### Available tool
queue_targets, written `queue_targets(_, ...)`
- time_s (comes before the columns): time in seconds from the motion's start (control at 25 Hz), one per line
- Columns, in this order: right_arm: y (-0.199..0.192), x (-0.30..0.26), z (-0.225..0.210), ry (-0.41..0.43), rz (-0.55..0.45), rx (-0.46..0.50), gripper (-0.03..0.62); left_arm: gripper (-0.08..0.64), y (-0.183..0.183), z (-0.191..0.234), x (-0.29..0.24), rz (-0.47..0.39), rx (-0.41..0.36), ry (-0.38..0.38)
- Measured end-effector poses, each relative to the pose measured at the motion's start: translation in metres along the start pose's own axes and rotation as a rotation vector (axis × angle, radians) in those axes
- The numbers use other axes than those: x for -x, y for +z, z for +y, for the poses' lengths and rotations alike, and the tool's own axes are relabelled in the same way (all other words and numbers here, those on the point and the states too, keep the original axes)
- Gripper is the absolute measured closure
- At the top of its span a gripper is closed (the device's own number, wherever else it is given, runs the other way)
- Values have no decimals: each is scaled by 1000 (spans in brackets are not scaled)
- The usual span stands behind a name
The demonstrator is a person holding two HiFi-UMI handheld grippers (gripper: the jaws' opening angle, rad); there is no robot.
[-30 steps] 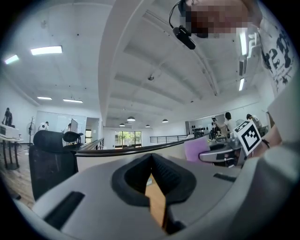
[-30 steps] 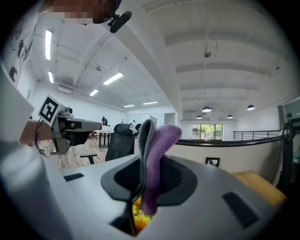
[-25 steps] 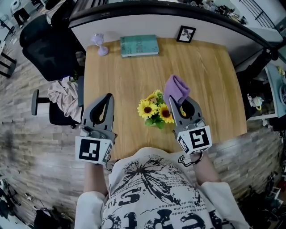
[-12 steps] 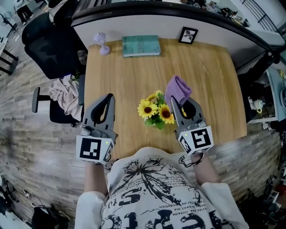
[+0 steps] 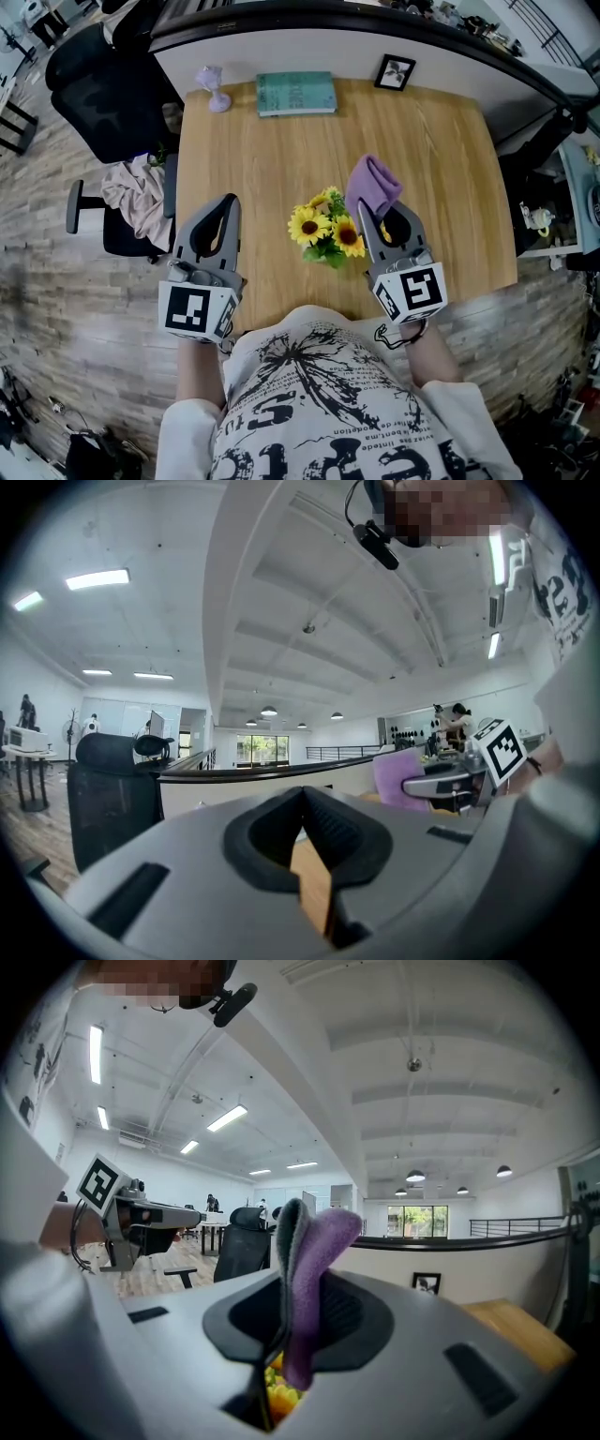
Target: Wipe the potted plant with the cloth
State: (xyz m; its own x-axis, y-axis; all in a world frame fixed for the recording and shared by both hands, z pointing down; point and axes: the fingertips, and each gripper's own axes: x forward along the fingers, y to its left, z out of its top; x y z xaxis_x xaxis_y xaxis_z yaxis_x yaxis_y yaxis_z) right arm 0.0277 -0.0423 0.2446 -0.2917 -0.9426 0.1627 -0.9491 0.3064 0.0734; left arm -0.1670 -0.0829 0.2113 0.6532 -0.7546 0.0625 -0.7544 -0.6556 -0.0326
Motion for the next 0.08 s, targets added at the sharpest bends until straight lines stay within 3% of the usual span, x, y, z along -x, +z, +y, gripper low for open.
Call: queue_targets(0.08,0,1,0,4,-1,3,523,557,-1,-2,1,-7,10,-6)
